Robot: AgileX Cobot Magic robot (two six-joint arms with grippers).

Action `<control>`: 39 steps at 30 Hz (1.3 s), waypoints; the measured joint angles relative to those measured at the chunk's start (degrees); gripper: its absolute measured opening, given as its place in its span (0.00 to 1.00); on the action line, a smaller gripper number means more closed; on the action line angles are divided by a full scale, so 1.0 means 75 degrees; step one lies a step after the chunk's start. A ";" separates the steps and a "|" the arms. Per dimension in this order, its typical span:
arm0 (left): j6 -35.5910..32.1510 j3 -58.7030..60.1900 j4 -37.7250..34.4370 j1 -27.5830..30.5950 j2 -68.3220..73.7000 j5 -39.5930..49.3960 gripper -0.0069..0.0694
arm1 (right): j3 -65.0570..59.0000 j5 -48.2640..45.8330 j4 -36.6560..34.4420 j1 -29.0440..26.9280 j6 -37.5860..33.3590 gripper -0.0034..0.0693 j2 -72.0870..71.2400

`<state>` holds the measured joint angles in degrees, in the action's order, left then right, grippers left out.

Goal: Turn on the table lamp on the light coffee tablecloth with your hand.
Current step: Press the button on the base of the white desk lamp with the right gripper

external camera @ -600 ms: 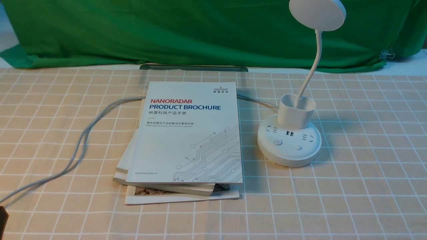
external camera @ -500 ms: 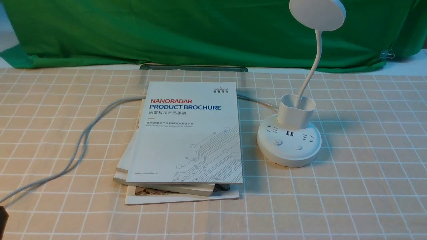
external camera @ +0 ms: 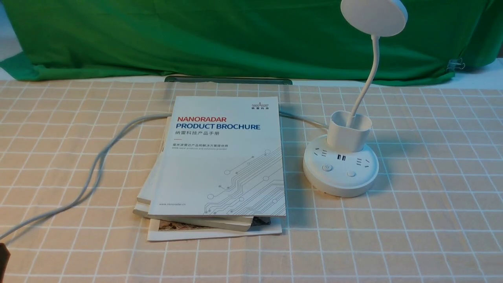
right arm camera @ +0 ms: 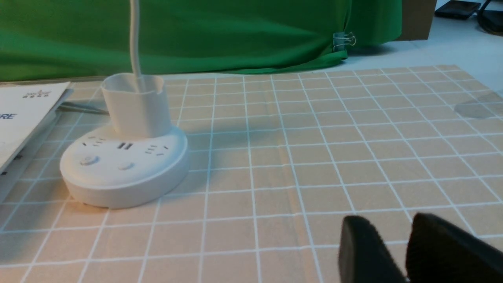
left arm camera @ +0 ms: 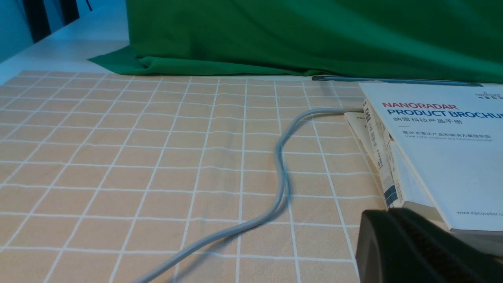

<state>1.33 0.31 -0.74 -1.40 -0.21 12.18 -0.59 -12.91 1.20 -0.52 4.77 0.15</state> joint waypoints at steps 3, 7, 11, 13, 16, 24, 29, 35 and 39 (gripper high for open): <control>0.0000 0.0000 0.0000 0.0000 0.0000 0.0000 0.12 | 0.0000 0.0000 0.0000 0.0000 0.0006 0.38 0.0000; 0.0000 0.0000 0.0000 0.0000 0.0000 0.0000 0.12 | 0.0000 0.0000 0.0000 0.0000 0.0006 0.38 0.0000; 0.0000 0.0000 0.0000 0.0000 0.0000 0.0000 0.12 | 0.0000 0.0000 0.0000 0.0000 0.0006 0.38 0.0000; 0.0000 0.0000 0.0000 0.0000 0.0000 0.0000 0.12 | 0.0000 0.0000 0.0000 0.0000 0.0006 0.38 0.0000; 0.0000 0.0000 0.0000 0.0000 0.0000 0.0000 0.12 | 0.0000 0.0000 0.0000 0.0000 0.0006 0.38 0.0000; 0.0000 0.0000 0.0000 0.0000 0.0000 0.0000 0.12 | 0.0000 -0.0002 0.0104 0.0000 -0.0018 0.38 0.0000; 0.0000 0.0000 0.0000 0.0000 0.0000 0.0000 0.12 | 0.0000 -0.0002 -0.0596 0.0000 0.1203 0.38 0.0000; 0.0000 0.0000 0.0000 0.0000 0.0000 0.0000 0.12 | 0.0000 0.0061 -0.2007 0.0000 0.5601 0.38 0.0000; 0.0000 0.0000 0.0000 0.0000 0.0000 0.0000 0.12 | 0.0000 0.0090 -0.2104 0.0000 0.6248 0.38 0.0000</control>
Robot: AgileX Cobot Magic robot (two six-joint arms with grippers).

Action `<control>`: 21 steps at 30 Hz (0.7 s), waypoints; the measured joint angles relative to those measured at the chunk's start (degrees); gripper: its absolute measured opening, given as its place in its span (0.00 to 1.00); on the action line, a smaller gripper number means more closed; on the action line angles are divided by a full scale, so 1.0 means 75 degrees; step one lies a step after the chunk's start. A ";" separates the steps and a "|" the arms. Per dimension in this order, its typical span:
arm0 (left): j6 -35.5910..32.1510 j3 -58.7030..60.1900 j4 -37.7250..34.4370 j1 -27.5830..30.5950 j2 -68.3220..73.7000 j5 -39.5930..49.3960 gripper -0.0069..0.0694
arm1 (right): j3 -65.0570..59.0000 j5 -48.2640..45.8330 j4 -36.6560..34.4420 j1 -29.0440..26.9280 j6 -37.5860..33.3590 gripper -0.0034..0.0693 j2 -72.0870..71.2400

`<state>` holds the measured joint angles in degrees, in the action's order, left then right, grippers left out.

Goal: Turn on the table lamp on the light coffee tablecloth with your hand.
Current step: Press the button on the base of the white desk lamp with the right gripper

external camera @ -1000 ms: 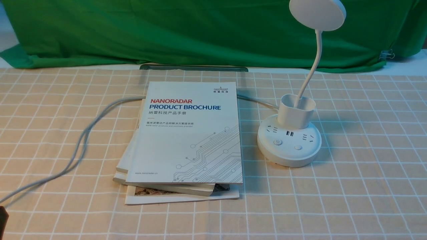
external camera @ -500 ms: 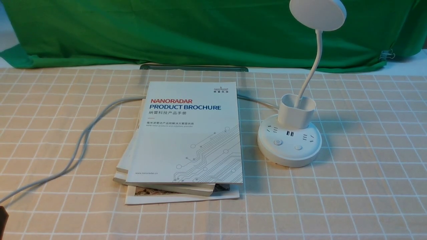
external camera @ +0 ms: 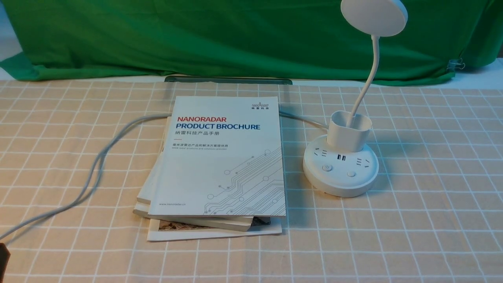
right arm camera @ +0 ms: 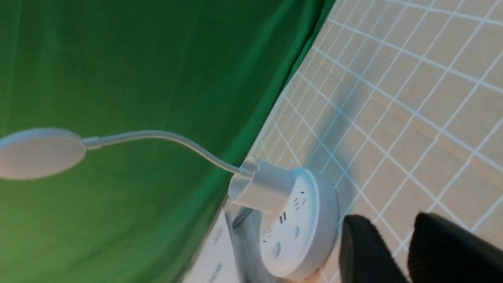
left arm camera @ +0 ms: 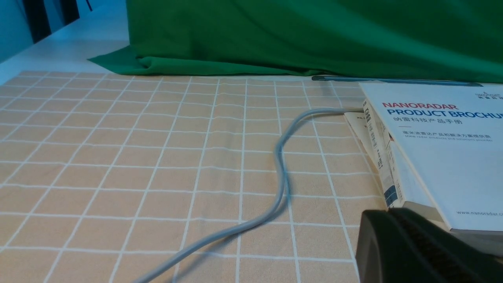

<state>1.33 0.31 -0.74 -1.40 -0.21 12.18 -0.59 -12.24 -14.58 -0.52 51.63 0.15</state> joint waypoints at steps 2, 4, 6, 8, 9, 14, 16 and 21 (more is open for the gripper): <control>0.0000 0.0000 0.0000 0.0000 0.0000 0.0000 0.12 | 0.0000 0.0016 0.0210 0.0000 -0.0251 0.38 0.0000; 0.0000 0.0000 0.0000 0.0000 0.0000 0.0000 0.12 | 0.0000 0.0088 0.0347 0.0000 -0.0437 0.38 0.0000; 0.0000 0.0000 0.0000 0.0000 0.0000 0.0000 0.12 | 0.0000 0.0223 0.0419 0.0000 -0.0569 0.38 0.0000; 0.0000 0.0000 0.0000 0.0000 0.0000 0.0000 0.12 | 0.0000 0.0591 0.0461 0.0000 -0.0793 0.37 0.0000; 0.0000 0.0000 0.0000 0.0000 0.0000 0.0000 0.12 | 0.0000 0.0793 0.0469 0.0000 -0.0899 0.37 0.0000; 0.0000 0.0000 0.0000 0.0000 0.0000 0.0000 0.12 | 0.0822 0.0994 0.0497 0.0000 -0.3093 0.33 0.0276; 0.0000 0.0000 0.0000 0.0000 0.0000 0.0000 0.12 | 0.1609 0.0500 0.0497 0.0000 -0.4243 0.27 0.0700; 0.0000 0.0000 0.0000 0.0000 0.0000 0.0000 0.12 | 0.3857 -0.1295 0.0497 0.0000 -0.7461 0.09 0.2646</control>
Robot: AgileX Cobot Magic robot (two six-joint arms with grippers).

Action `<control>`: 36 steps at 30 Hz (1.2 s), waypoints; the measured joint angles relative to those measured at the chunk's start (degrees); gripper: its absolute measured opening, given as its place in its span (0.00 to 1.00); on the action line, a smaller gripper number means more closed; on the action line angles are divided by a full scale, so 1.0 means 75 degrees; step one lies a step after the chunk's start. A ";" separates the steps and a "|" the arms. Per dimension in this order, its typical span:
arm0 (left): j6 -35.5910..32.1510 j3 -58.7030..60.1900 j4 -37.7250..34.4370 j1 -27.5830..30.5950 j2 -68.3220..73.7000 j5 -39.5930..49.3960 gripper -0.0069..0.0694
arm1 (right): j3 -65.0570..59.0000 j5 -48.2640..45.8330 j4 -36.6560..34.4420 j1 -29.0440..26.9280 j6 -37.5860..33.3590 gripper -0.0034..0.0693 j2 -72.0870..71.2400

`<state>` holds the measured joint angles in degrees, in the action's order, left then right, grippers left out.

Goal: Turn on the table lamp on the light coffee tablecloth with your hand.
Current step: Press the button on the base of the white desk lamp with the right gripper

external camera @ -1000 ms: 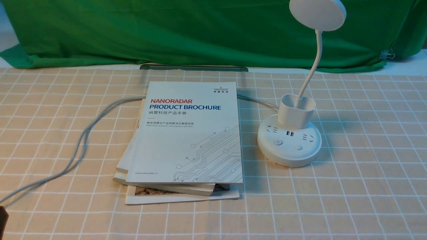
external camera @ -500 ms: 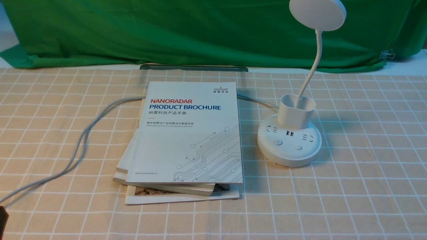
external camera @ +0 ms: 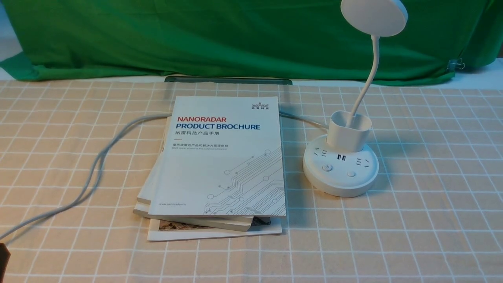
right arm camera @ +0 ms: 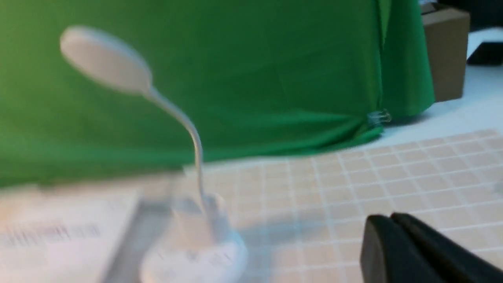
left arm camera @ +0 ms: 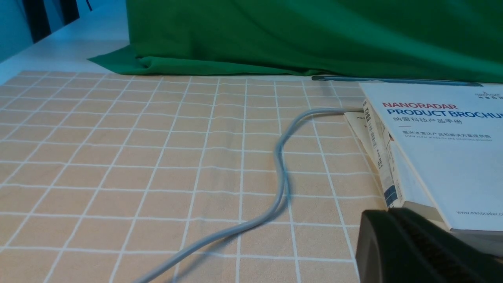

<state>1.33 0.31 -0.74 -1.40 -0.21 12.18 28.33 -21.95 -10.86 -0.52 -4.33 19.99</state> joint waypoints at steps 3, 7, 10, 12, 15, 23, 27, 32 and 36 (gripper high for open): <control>0.0000 0.0000 0.0000 0.0000 0.0000 0.0000 0.12 | 0.1302 -0.1380 0.0000 0.0027 -0.1143 0.09 0.1514; 0.0000 0.0000 0.0000 0.0000 0.0000 0.0000 0.12 | 0.2791 -0.2752 0.0015 0.0474 -0.1711 0.09 0.3321; 0.0000 0.0000 0.0000 0.0000 0.0000 0.0000 0.12 | 0.3717 -0.3581 0.0106 0.1249 -0.2039 0.09 0.4444; 0.0000 0.0000 0.0000 0.0000 0.0000 0.0000 0.12 | 0.4262 -0.4096 0.0336 0.2048 -0.2219 0.09 0.5395; 0.0000 0.0000 0.0025 0.0000 0.0000 0.0000 0.12 | 0.4769 -0.4562 0.0702 0.2737 -0.2251 0.09 0.6470; 0.0000 0.0000 0.0056 0.0000 0.0000 0.0000 0.12 | 0.5817 -0.4940 0.1036 0.3353 -0.2214 0.09 0.9130; 0.0000 0.0000 0.0056 0.0000 0.0000 0.0000 0.12 | 0.6241 -0.4604 0.1153 0.3353 -0.2214 0.09 1.0171; 0.0000 0.0000 0.0056 0.0000 0.0000 0.0000 0.12 | 0.6491 -0.4008 0.1348 0.3353 -0.2171 0.09 1.0900; 0.0000 0.0000 0.0056 0.0000 0.0000 0.0000 0.12 | 0.6497 -0.3529 0.1395 0.3353 -0.2163 0.09 1.1288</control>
<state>1.33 0.31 -0.32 -1.40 -0.21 12.18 77.06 -48.42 -0.40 24.62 -20.56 104.65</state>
